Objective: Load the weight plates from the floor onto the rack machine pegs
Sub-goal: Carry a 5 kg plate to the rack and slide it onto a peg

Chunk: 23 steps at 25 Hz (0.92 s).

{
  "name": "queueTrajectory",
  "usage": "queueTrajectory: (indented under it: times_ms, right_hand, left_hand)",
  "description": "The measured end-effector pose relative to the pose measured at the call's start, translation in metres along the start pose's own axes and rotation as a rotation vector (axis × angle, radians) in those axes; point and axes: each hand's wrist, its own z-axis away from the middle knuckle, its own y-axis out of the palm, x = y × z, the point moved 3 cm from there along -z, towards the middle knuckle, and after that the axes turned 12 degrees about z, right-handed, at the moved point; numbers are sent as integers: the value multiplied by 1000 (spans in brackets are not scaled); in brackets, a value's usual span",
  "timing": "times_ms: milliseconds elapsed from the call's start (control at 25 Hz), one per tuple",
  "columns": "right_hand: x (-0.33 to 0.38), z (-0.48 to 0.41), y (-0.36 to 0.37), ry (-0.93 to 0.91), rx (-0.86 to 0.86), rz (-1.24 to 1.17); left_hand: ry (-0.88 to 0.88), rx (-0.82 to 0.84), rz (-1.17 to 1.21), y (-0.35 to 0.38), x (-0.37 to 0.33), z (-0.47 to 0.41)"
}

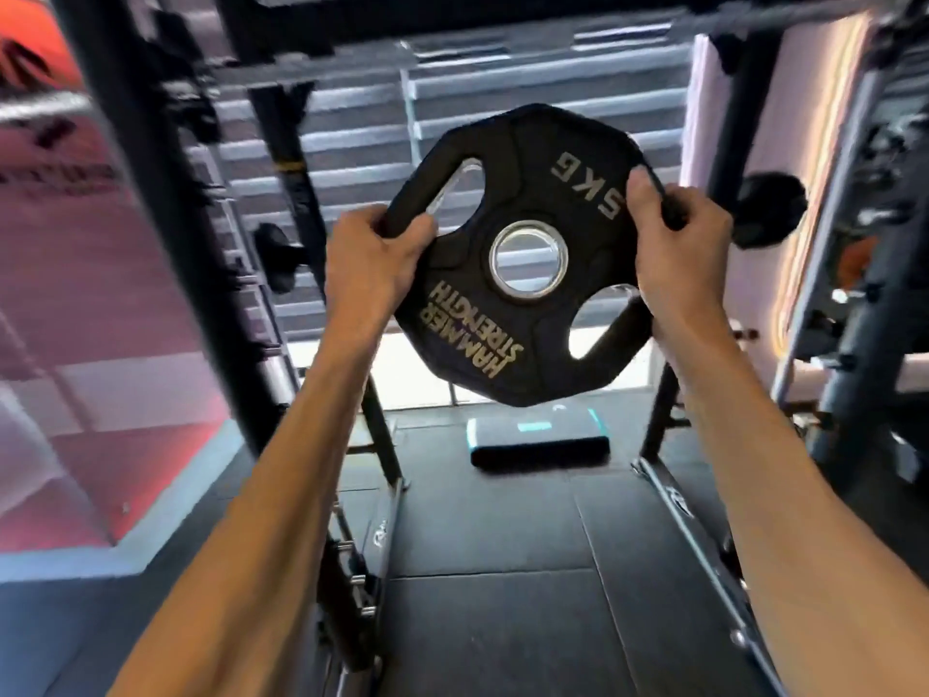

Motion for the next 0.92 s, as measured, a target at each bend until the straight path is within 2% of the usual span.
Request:
queueTrajectory:
  times_ms: [200,360,680,920]
  right_hand:
    - [65,44,44,-42,204,-280]
    - [103,87,100,-79,368,-415]
    - [179,197,297,-111,560,-553]
    - [230,280,439,-53,698,-643]
  left_hand:
    - [134,-304,-58,-107,-45,34]
    - [152,-444,-99,-183,-44,59]
    - [102,-692,-265,-362,25,44]
    - [63,-794,-349,-491,87,4]
